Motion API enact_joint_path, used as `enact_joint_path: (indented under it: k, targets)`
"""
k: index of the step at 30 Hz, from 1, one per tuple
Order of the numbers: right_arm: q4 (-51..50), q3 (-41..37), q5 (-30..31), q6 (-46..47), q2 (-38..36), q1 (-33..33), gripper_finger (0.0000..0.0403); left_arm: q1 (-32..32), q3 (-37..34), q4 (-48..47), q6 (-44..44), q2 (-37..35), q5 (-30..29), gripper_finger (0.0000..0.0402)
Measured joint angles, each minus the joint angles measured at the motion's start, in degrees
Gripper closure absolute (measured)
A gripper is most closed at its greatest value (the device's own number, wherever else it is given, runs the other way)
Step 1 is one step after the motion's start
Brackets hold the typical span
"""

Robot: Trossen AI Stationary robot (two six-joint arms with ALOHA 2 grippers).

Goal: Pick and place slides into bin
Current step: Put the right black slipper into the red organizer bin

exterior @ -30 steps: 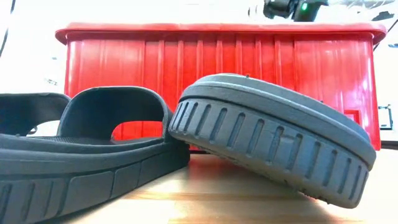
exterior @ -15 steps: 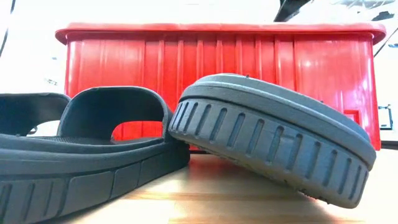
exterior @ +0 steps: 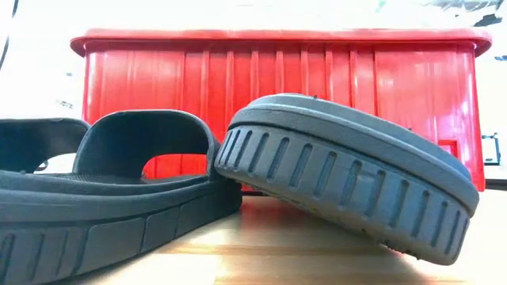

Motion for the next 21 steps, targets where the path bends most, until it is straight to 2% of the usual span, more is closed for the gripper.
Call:
enact_joint_path:
  k: [8,21]
  targets:
    - [8.3,0.0,8.4,3.9,11.3,4.8,0.0143,-1.7,0.0,0.0,0.5,0.0,3.1,0.0195]
    - [19.4,0.0,8.8,7.1,22.0,7.8,0.0143,-6.4,0.0,0.0,-0.8,0.0,5.5,0.0195]
